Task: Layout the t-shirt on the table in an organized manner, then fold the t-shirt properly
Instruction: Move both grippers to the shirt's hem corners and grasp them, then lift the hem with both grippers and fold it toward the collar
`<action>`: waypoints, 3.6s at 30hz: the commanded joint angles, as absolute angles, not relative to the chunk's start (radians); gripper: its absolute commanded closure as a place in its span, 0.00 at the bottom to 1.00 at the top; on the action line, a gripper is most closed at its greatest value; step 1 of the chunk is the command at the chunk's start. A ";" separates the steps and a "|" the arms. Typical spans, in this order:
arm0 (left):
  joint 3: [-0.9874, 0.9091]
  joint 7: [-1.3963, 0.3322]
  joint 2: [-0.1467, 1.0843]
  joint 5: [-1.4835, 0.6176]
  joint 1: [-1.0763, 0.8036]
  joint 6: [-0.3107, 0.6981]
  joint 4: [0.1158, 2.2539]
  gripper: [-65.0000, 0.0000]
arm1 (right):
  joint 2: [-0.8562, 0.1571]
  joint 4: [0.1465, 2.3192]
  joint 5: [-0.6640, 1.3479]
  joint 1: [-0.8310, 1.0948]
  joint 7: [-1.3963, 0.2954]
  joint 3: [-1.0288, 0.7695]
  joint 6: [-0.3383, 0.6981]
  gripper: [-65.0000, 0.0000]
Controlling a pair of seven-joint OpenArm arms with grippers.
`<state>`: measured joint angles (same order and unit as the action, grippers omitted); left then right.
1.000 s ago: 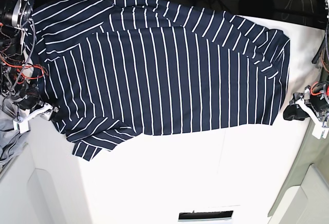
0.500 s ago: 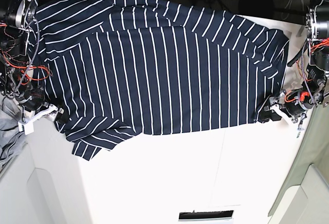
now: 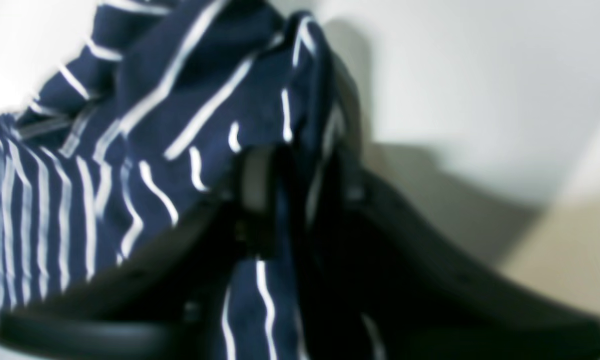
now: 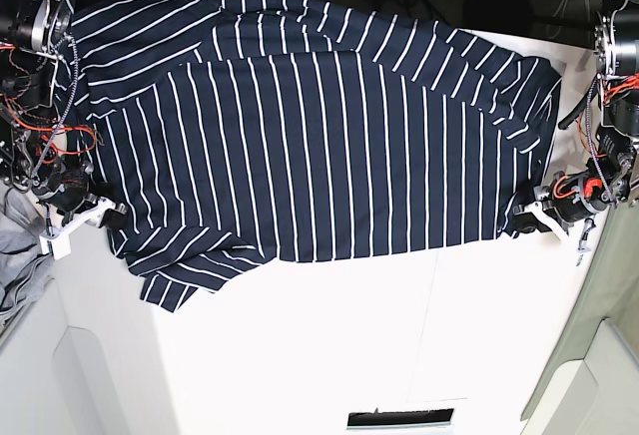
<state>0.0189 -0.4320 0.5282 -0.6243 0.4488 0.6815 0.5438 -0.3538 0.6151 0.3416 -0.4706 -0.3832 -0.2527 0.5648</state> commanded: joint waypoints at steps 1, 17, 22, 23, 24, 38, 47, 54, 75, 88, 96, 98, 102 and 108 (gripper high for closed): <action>0.015 -0.437 0.552 -0.665 0.474 0.698 0.557 1.00 | -0.366 0.642 0.342 -0.493 -0.375 -0.253 0.576 0.84; 0.015 -0.869 0.731 -1.109 0.380 0.698 0.816 1.00 | -0.465 0.843 0.458 -0.483 -0.546 -0.253 0.577 1.00; 0.015 -1.008 0.785 -1.275 0.261 0.698 1.029 1.00 | -0.509 0.871 0.527 -0.456 -0.588 -0.253 0.578 1.00; 0.015 -1.022 0.797 -1.297 0.237 0.698 1.071 1.00 | -0.517 0.880 0.533 -0.440 -0.592 -0.253 0.583 1.00; 0.015 -1.031 0.810 -1.315 0.211 0.698 1.109 1.00 | -0.523 0.892 0.537 -0.421 -0.597 -0.253 0.584 1.00; 0.015 -1.036 0.781 -1.286 0.030 0.698 1.223 1.00 | -0.545 1.013 0.584 -0.174 -0.547 -0.256 0.571 0.52; 0.015 -1.029 0.770 -1.221 0.030 0.698 1.223 1.00 | -0.503 1.025 0.515 -0.282 -0.414 -0.267 0.549 0.38; 0.015 -1.029 0.770 -1.207 0.030 0.698 1.223 1.00 | -0.392 0.957 0.327 -0.394 -0.399 -0.239 0.484 0.38; 0.015 -1.022 0.764 -1.207 0.014 0.698 1.223 1.00 | -0.329 0.642 0.296 -0.503 -0.321 -0.219 0.574 0.53; 0.015 -1.027 0.770 -1.211 0.022 0.698 1.223 1.00 | -0.364 0.826 0.532 -0.461 -0.583 -0.244 0.586 1.00; 0.015 -1.047 0.770 -1.213 0.022 0.698 1.223 1.00 | -0.400 1.306 0.798 -0.170 -0.813 -0.321 0.588 1.00; 0.015 -1.048 0.770 -1.214 0.022 0.698 1.223 1.00 | -0.414 1.392 0.830 -0.086 -0.812 -0.321 0.589 1.00; 0.015 -1.048 0.770 -1.211 0.022 0.698 1.223 1.00 | -0.420 1.534 0.835 0.067 -0.811 -0.322 0.591 1.00; 0.015 -1.047 0.770 -1.200 0.022 0.698 1.223 1.00 | -0.419 1.654 0.826 0.234 -0.802 -0.322 0.591 1.00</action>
